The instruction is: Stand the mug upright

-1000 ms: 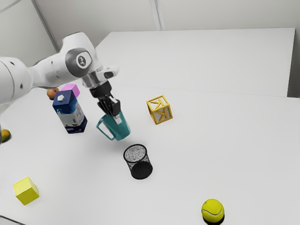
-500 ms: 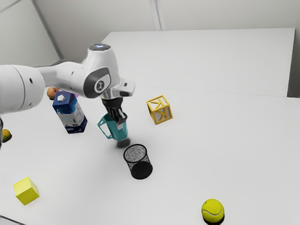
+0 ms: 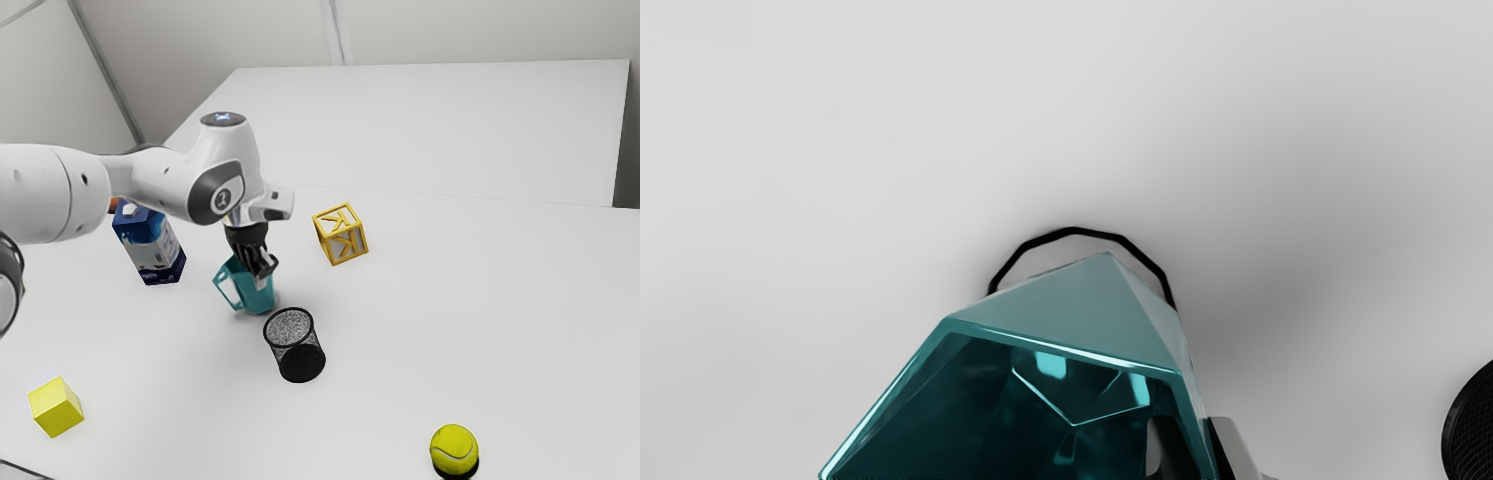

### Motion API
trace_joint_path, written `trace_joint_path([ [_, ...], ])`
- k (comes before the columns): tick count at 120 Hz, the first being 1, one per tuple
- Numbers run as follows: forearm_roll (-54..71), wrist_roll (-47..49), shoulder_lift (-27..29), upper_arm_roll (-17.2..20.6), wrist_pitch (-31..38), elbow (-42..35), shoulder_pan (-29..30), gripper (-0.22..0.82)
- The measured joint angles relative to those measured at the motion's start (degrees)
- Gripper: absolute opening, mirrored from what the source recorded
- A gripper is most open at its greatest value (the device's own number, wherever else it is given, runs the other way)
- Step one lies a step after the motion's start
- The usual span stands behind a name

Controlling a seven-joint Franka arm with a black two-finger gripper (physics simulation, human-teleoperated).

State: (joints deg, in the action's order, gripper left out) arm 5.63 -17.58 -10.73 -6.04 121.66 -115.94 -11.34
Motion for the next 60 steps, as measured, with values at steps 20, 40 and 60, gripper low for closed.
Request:
trace_joint_path([
  [20,-0.10,0.88,-0.44,0.00,0.36,0.04,0.01,-0.18],
  [40,-1.01,1.17,-0.65,-0.02,0.41,0.08,-0.01,0.05],
  [60,-1.95,1.27,1.99,0.06,0.14,0.08,-0.10,0.33],
])
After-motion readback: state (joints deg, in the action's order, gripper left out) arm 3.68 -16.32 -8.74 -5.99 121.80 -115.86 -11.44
